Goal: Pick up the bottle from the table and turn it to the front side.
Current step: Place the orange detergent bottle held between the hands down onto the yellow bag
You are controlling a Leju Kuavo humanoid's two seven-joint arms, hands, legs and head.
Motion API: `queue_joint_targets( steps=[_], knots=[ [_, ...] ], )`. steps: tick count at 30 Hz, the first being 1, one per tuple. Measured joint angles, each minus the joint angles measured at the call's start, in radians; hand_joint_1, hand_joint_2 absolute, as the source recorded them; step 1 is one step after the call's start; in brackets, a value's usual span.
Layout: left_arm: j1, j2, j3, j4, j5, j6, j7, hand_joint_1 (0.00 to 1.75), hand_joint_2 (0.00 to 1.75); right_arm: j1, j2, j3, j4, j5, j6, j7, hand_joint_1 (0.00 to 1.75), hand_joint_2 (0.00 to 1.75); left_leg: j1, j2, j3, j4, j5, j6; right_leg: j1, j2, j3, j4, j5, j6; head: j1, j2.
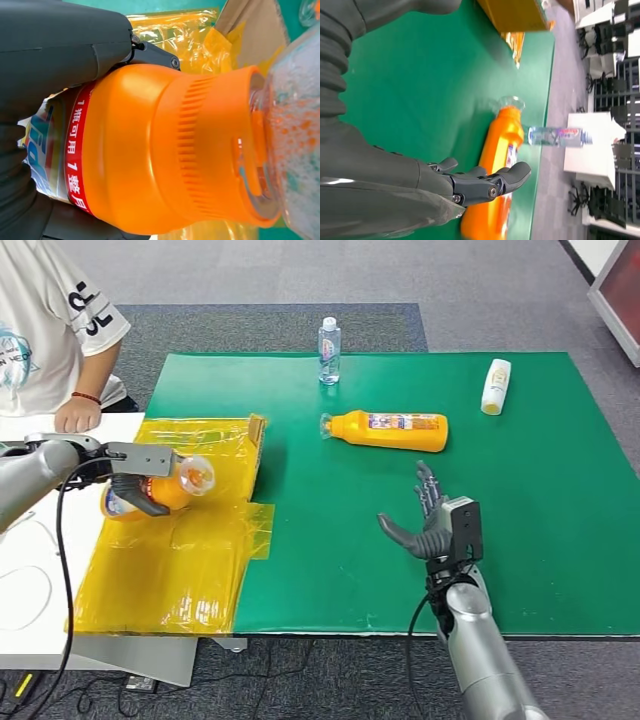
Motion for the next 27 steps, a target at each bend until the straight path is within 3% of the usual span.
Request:
queue_joint_targets(
  steps=[5,21,27],
  knots=[
    [0.05,-0.068,0.028,0.006,-0.073,0.086,0.004,1.75,1.75,0.003,-0.014,-0.022,-0.04,0.013,0.0,0.02,0.0,1.75,0.0,-0.001,-0.001,0.0,0.001,0.001,0.0,-0.001,0.0,0.0,0.001,0.001,0.0,0.0],
    [0.086,-0.402,0.095,0.106,-0.213,0.158,0.11,1.75,1.75,0.01,-0.05,-0.066,-0.122,0.079,0.006,0.073,0.0,1.75,-0.002,-0.001,-0.002,0.0,0.002,0.005,-0.002,-0.002,0.001,-0.001,0.003,0.004,0.0,0.0],
    [0.1,-0.462,0.123,0.121,-0.217,0.169,0.108,1.75,1.75,0.01,-0.056,-0.066,-0.136,0.097,0.007,0.085,0.0,1.75,-0.002,-0.001,-0.002,0.0,0.002,0.005,-0.002,-0.002,0.001,-0.001,0.003,0.004,0.0,0.0]
  ],
)
